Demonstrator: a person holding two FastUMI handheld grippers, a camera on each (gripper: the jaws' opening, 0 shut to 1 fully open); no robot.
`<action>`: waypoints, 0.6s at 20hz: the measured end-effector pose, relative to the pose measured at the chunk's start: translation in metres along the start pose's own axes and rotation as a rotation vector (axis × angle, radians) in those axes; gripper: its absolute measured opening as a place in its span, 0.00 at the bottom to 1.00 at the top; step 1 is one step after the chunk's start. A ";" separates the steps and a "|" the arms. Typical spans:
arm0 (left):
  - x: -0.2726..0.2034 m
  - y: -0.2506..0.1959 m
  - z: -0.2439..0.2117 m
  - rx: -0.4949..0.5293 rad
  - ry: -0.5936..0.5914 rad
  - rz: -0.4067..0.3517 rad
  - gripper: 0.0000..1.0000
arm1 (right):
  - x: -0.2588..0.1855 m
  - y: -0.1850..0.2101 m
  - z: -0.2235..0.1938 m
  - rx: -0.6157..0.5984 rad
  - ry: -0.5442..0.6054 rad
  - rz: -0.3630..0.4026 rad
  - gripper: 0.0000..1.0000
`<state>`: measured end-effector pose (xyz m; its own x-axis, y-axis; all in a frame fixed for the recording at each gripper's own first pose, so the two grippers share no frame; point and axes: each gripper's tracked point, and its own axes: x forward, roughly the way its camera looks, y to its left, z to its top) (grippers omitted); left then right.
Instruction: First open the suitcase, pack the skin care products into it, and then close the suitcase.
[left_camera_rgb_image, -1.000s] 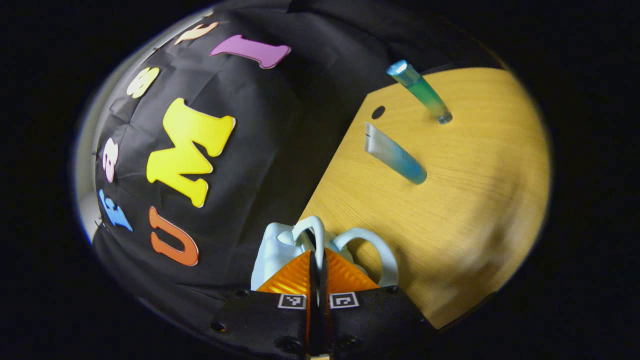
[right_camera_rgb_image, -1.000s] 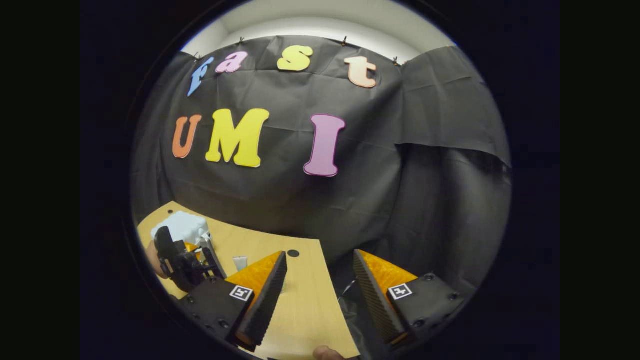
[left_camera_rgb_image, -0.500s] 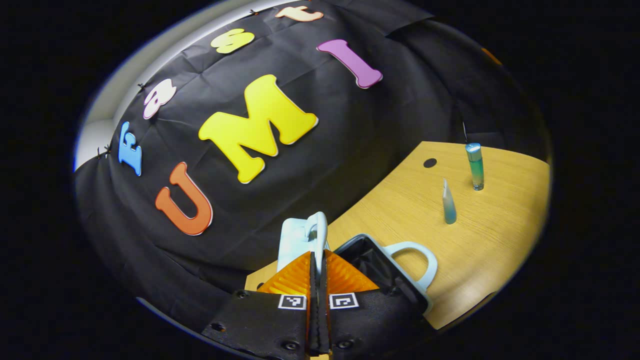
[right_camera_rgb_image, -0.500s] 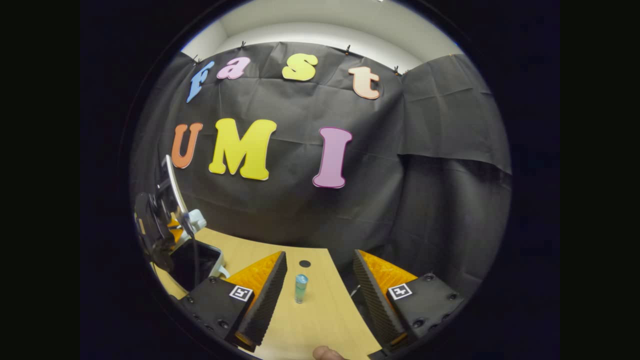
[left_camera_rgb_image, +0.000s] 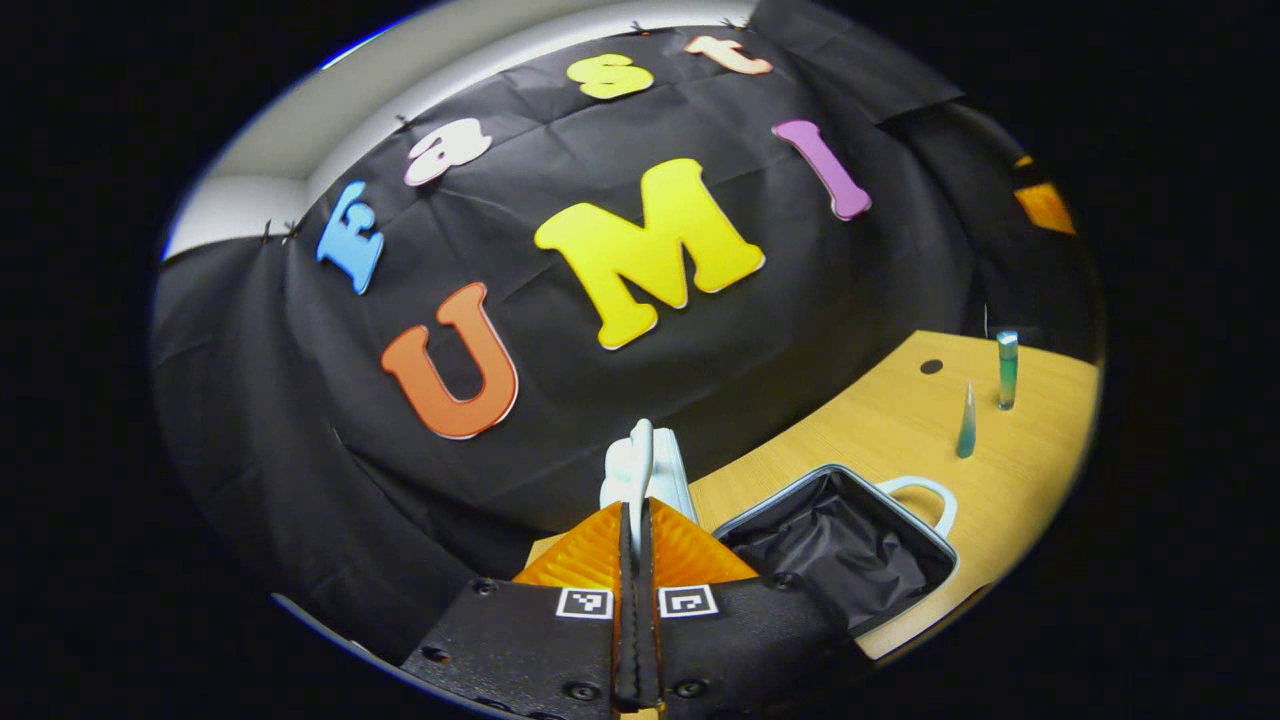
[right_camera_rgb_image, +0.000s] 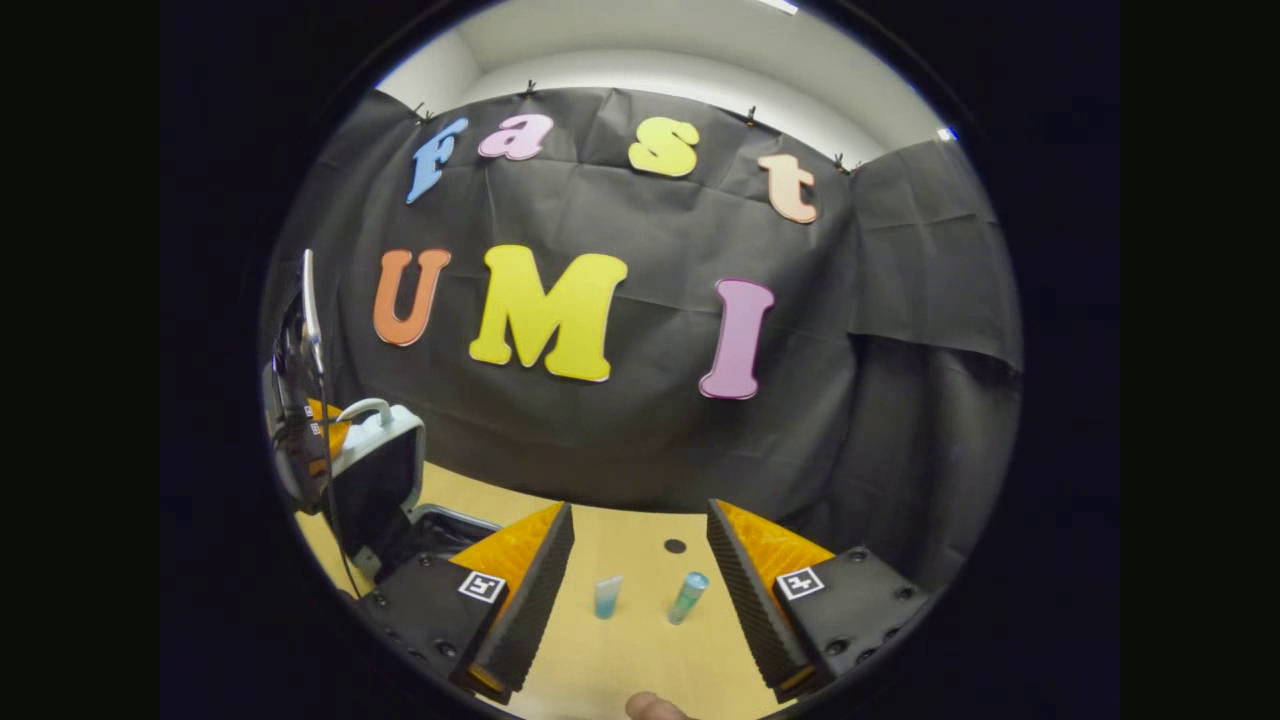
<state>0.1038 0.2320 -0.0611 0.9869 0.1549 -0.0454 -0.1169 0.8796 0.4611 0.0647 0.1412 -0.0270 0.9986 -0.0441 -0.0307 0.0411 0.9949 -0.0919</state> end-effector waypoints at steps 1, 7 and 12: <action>0.001 0.013 -0.006 -0.026 -0.004 0.007 0.02 | 0.000 0.011 0.001 0.005 0.007 0.007 0.79; 0.009 0.088 -0.064 -0.125 0.012 0.033 0.02 | -0.003 0.052 0.003 0.007 0.039 -0.011 0.80; 0.034 0.136 -0.142 -0.203 0.066 0.044 0.03 | -0.008 0.060 0.013 0.008 0.035 -0.046 0.80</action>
<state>0.1053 0.4205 -0.1264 0.9716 0.2186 -0.0904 -0.1864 0.9428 0.2765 0.0595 0.2025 -0.0197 0.9938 -0.0924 -0.0612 0.0869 0.9925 -0.0865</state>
